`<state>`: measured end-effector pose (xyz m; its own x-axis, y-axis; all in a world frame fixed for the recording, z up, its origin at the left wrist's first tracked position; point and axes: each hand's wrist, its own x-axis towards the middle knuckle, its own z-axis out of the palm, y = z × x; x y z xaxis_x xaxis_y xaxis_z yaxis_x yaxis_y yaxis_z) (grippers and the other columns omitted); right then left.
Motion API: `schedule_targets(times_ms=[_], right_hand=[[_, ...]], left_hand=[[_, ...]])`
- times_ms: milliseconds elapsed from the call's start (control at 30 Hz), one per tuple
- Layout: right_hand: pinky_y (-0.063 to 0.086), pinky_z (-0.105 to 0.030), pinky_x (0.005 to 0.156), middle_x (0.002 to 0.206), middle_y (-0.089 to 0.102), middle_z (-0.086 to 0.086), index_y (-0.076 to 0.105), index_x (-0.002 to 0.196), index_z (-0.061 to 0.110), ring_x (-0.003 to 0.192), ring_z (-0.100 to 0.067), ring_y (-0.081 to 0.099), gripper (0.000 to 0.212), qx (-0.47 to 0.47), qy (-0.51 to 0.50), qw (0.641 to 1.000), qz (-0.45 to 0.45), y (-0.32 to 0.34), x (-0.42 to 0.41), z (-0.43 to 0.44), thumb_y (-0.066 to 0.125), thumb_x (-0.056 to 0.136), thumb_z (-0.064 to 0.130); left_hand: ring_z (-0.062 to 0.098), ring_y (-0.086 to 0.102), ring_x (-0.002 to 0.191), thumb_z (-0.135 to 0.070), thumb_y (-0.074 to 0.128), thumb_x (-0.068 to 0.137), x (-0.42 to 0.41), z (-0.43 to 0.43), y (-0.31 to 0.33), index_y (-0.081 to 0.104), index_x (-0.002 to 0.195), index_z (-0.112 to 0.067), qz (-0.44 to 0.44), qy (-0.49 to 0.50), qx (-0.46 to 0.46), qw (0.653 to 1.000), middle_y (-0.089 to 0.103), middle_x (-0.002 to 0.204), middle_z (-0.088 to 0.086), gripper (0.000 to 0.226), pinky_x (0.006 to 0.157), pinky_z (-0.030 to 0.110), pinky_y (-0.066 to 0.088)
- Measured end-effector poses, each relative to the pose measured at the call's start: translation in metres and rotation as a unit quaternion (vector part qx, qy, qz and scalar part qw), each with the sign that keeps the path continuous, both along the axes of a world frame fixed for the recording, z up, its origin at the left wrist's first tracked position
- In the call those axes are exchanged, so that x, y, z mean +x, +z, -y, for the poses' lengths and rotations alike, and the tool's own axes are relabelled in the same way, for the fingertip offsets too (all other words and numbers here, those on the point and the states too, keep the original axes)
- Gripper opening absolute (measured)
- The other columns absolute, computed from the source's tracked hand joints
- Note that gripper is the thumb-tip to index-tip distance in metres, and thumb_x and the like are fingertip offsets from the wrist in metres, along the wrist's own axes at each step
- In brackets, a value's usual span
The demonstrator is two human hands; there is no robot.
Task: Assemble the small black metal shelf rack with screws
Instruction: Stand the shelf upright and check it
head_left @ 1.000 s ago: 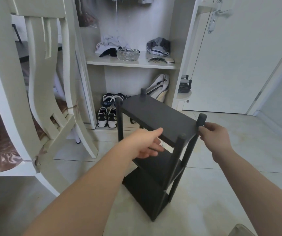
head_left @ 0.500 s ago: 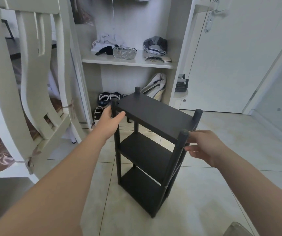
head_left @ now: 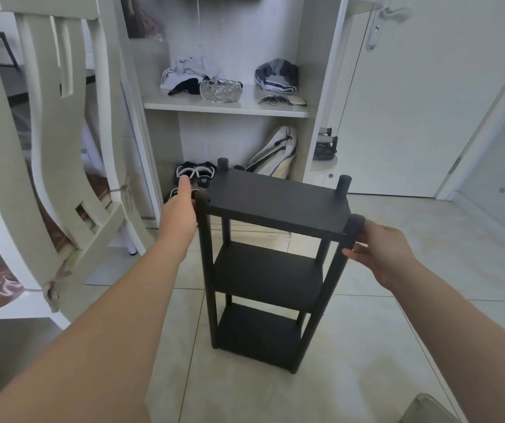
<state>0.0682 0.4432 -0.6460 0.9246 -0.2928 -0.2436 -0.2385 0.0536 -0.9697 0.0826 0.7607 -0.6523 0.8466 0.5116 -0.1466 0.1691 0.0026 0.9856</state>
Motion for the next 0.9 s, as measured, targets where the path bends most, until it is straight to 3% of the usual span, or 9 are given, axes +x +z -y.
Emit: schedule_targets(times_ms=[67,167,300,400,533,667,800,900], right_hand=[[0.061,-0.029,0.065,0.1,0.066,-0.007,0.064,0.109,0.003,0.081,-0.018,0.063,0.027,0.028,-0.024,0.999,0.016,0.0,0.003,0.001,0.053,0.103,0.027],[0.056,-0.033,0.08,0.105,0.063,-0.003,0.062,0.096,0.021,0.095,-0.023,0.061,0.023,0.042,-0.039,0.998,0.014,0.0,0.005,0.0,0.051,0.102,0.04],[0.052,-0.036,0.084,0.093,0.055,0.002,0.052,0.117,0.021,0.087,-0.02,0.056,0.028,-0.04,-0.016,0.999,0.028,-0.009,0.009,-0.005,0.055,0.1,0.043],[0.051,-0.035,0.08,0.089,0.053,-0.001,0.048,0.122,0.02,0.078,-0.019,0.052,0.028,-0.08,-0.033,0.995,0.051,-0.015,0.012,-0.008,0.057,0.1,0.035],[0.049,-0.045,0.098,0.099,0.055,-0.003,0.052,0.123,0.016,0.091,-0.024,0.052,0.028,-0.101,-0.034,0.993,0.058,-0.018,0.016,-0.009,0.056,0.1,0.031],[0.049,-0.045,0.096,0.098,0.054,-0.004,0.054,0.122,0.015,0.091,-0.025,0.051,0.028,-0.104,-0.029,0.992,0.061,-0.021,0.019,-0.005,0.057,0.1,0.031],[0.05,-0.045,0.095,0.098,0.055,-0.005,0.055,0.121,0.015,0.09,-0.025,0.053,0.027,-0.106,-0.032,0.992,0.063,-0.022,0.02,-0.003,0.058,0.1,0.031],[0.052,-0.037,0.076,0.088,0.056,-0.005,0.058,0.112,0.015,0.077,-0.023,0.054,0.021,-0.101,-0.035,0.993,0.055,-0.02,0.019,0.0,0.057,0.1,0.032]], left_hand=[[0.018,0.073,0.082,-0.07,0.044,0.093,-0.002,-0.004,-0.003,0.067,0.099,-0.016,-0.029,-0.024,-0.06,0.997,0.076,0.086,0.002,0.059,0.073,0.032,0.057],[0.012,0.071,0.06,-0.062,0.062,0.089,-0.011,-0.002,-0.006,0.069,0.097,-0.018,-0.071,-0.138,-0.087,0.984,0.073,0.07,-0.002,0.046,0.063,0.028,0.056],[0.022,0.071,0.072,-0.053,0.066,0.09,-0.015,0.014,-0.005,0.067,0.113,-0.018,-0.077,-0.228,-0.146,0.96,0.074,0.09,0.004,0.041,0.075,0.038,0.057],[0.027,0.066,0.089,-0.044,0.066,0.093,-0.017,0.023,-0.003,0.063,0.124,-0.014,-0.081,-0.22,-0.18,0.955,0.07,0.106,0.008,0.043,0.072,0.04,0.055],[0.03,0.056,0.102,-0.036,0.062,0.097,-0.018,0.025,-0.004,0.06,0.128,-0.009,-0.085,-0.203,-0.203,0.954,0.062,0.116,0.011,0.041,0.076,0.042,0.053],[0.027,0.06,0.096,-0.031,0.06,0.099,-0.018,0.027,-0.004,0.063,0.11,-0.013,-0.088,-0.194,-0.215,0.953,0.067,0.103,0.008,0.022,0.075,0.04,0.052],[0.025,0.063,0.091,-0.032,0.061,0.097,-0.016,0.028,-0.006,0.064,0.105,-0.015,-0.085,-0.181,-0.217,0.955,0.069,0.096,0.006,0.02,0.075,0.039,0.053],[0.024,0.066,0.086,-0.04,0.063,0.095,-0.015,0.028,-0.008,0.064,0.106,-0.017,-0.082,-0.172,-0.227,0.955,0.072,0.09,0.004,0.025,0.074,0.037,0.055]])
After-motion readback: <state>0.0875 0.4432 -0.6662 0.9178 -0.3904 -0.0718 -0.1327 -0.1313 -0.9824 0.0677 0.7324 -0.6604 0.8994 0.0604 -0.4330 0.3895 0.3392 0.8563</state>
